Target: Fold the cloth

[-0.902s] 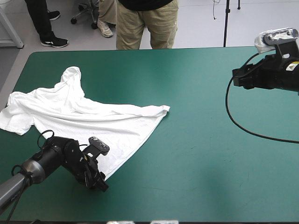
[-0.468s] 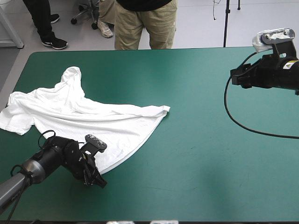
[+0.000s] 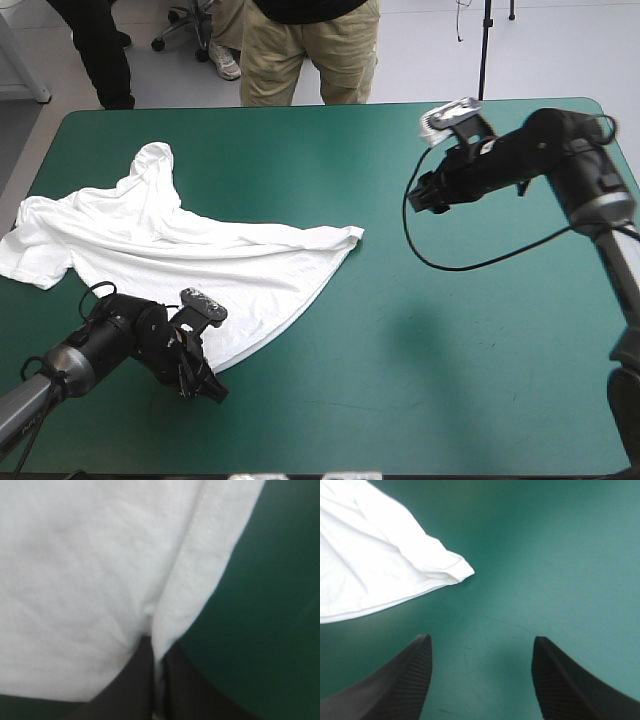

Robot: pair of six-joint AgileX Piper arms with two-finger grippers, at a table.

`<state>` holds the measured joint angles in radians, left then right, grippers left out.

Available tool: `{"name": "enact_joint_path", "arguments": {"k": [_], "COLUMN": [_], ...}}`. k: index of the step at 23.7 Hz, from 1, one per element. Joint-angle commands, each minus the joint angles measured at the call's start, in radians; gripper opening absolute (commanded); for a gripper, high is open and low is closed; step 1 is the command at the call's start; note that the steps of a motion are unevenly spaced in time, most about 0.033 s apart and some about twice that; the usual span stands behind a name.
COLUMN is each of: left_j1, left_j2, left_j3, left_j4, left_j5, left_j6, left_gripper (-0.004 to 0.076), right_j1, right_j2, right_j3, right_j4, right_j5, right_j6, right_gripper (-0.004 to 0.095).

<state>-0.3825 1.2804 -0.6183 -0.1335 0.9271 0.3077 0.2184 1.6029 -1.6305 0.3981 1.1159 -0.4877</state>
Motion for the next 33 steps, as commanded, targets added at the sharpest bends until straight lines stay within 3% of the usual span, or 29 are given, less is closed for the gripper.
{"name": "enact_joint_path", "arguments": {"k": [1, 8, 11, 14, 22, 30, 33], "left_j1": [-0.006, -0.006, -0.006, -0.006, -0.006, -0.006, -0.006], "left_j2": [0.052, 0.052, 0.052, 0.052, 0.052, 0.052, 0.052], "left_j3": [0.071, 0.071, 0.071, 0.071, 0.071, 0.071, 0.071], "left_j4": [-0.059, -0.059, -0.059, -0.061, -0.059, -0.059, -0.059], "left_j5": [-0.01, -0.006, -0.006, -0.01, -0.018, -0.022, -0.029], "left_j6": [-0.001, -0.021, -0.021, -0.021, -0.021, -0.021, -0.021], "left_gripper": [-0.0009, -0.0009, -0.0009, -0.0009, -0.0009, -0.0009, -0.0009], "right_j1": [0.056, 0.063, 0.066, 0.075, 0.186, 0.2, 0.2], "right_j2": [0.073, 0.324, 0.343, 0.341, 0.372, 0.461, 0.46], "right_j3": [-0.022, -0.022, -0.022, -0.049, -0.052, -0.052, -0.052], "right_j4": [0.013, 0.155, 0.231, 0.237, 0.153, 0.055, 0.057], "right_j5": [-0.082, -0.122, -0.129, -0.119, -0.325, -0.268, -0.268], "right_j6": [-0.147, -0.405, -0.46, -0.456, -0.442, -0.332, -0.311], "right_gripper": [0.0553, 0.0553, 0.0554, 0.0554, 0.0553, 0.0548, 0.0427]}}
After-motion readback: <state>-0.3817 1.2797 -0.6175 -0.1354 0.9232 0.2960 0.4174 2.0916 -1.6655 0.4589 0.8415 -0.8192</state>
